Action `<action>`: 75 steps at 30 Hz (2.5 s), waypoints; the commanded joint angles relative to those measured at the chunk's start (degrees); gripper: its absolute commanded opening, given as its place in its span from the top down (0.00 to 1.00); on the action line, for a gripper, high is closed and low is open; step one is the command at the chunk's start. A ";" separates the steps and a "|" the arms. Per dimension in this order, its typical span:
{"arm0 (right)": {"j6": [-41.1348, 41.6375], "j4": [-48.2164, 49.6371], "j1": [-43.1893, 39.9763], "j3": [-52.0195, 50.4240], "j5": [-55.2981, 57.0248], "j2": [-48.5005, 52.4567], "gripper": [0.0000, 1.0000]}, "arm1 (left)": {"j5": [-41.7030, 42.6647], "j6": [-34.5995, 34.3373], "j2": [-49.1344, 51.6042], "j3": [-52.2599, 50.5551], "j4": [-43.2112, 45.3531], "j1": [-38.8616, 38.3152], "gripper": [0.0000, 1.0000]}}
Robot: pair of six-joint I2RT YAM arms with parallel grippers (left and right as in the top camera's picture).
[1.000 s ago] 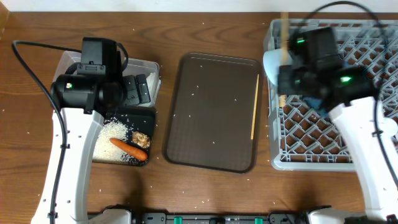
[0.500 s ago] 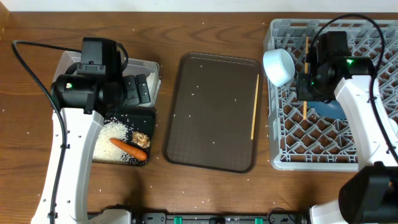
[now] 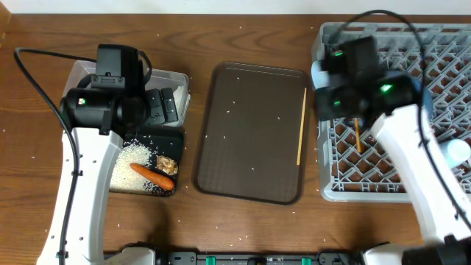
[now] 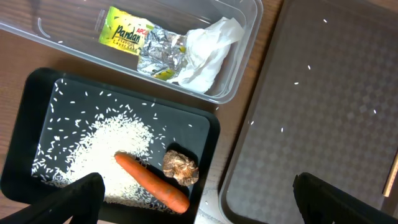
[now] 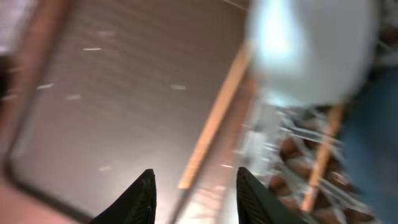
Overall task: Sort waste into correct bins and load items into the dishwasher rack
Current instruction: 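Return the right gripper to the brown tray and grasp the second chopstick, then carry the chopstick right and insert it upright into the dish rack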
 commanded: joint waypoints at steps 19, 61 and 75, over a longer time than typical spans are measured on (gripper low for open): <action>30.60 1.38 9.49 -0.94 15.23 27.78 0.60 | -0.87 -0.74 -0.04 0.44 -0.22 0.24 0.02; 6.40 -1.73 -6.12 3.85 4.04 0.72 0.99 | -0.87 -0.74 -0.04 0.44 -0.20 0.24 0.02; -0.46 -3.54 -20.00 0.09 1.14 8.66 0.99 | -0.87 -0.74 -0.04 0.44 -0.20 0.24 0.02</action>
